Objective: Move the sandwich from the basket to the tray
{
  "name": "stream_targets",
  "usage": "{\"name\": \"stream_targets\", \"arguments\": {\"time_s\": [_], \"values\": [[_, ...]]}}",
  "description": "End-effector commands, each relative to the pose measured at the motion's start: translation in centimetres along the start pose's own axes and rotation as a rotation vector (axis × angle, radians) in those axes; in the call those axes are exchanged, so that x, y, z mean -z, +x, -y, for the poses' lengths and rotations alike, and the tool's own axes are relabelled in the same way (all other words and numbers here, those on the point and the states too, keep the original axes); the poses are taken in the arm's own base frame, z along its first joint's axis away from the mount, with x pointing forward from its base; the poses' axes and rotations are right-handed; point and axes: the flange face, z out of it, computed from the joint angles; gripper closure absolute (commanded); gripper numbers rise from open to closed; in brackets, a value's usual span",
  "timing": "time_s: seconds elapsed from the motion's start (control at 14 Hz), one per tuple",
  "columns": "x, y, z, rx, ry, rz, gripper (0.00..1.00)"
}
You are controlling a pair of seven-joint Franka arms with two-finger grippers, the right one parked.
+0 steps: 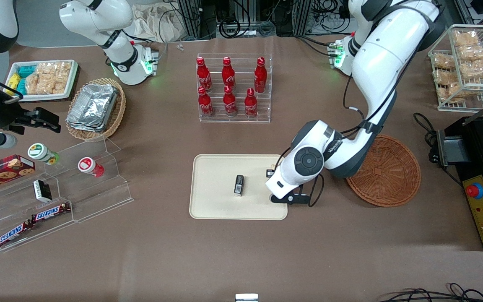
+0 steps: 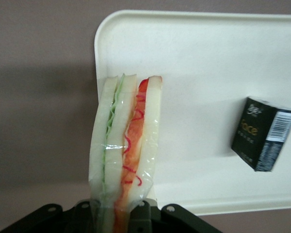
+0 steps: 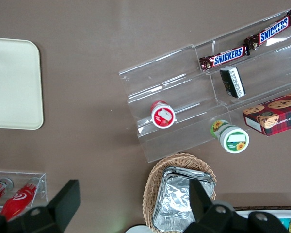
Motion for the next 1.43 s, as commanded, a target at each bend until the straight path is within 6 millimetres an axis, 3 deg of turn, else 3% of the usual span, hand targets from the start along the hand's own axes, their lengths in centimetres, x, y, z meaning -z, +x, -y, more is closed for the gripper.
{"name": "stream_targets", "arguments": {"time_s": [0.0, 0.29, 0.5, 0.64, 0.79, 0.93, 1.14, 1.36], "values": [[-1.4, 1.0, 0.1, -0.011, 0.025, -0.029, 0.0], [-2.3, 1.0, 0.1, -0.016, 0.007, -0.054, 0.0], [-0.9, 0.9, 0.4, -0.015, 0.016, -0.058, 0.0], [5.1, 0.2, 1.1, -0.012, 0.064, -0.074, 0.0], [12.6, 0.8, 5.3, 0.041, 0.071, -0.139, 0.0], [18.7, 0.1, 8.4, 0.034, 0.085, -0.185, 0.0], [24.6, -1.9, 13.2, 0.044, 0.144, -0.157, 0.0], [29.7, -3.8, 18.5, 0.136, 0.079, -0.131, 0.0]]}}
